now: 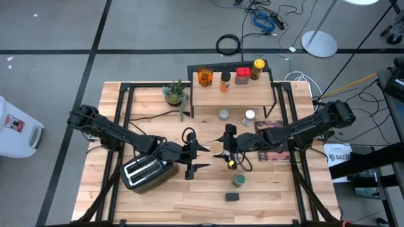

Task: Shelf spices
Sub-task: Put the brown seasoning bottle on the shelf

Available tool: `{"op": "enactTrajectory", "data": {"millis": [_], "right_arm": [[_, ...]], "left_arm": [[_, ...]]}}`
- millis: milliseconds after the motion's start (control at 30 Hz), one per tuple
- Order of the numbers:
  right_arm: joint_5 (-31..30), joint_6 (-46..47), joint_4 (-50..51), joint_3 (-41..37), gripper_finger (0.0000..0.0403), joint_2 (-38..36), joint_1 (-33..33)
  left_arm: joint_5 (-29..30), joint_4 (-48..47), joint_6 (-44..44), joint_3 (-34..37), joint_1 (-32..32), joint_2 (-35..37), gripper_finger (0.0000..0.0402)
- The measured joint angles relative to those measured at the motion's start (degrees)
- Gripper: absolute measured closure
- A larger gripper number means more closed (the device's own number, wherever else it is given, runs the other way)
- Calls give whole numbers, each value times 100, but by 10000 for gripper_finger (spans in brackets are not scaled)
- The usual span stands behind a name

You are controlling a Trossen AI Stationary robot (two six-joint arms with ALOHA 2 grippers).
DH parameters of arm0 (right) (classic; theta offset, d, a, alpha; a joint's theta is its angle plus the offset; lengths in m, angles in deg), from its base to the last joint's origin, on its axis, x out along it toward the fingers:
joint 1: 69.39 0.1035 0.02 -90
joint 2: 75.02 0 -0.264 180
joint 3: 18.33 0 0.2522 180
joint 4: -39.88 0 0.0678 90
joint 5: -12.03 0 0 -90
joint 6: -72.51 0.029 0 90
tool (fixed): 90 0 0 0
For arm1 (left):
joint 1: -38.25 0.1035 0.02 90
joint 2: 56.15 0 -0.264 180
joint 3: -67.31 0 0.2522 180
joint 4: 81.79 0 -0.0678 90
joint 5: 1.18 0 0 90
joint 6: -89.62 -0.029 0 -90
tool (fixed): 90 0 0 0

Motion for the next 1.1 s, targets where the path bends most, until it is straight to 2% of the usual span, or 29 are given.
{"op": "enactTrajectory", "data": {"millis": [233,567,800,1100], "right_arm": [[961,-370,-1665,-1045,142,-1,-635],[1780,-527,-2870,-2176,142,-2,-1568],[2030,-701,-3067,-2314,139,83,-1866],[2329,-739,-3978,-2305,137,832,-1969]], "left_arm": [[3,-3,-7,0,0,-2,130],[156,-20,166,0,333,-4,130],[-79,1,177,0,599,-4,130],[-286,214,184,-6,638,-256,130]]}}
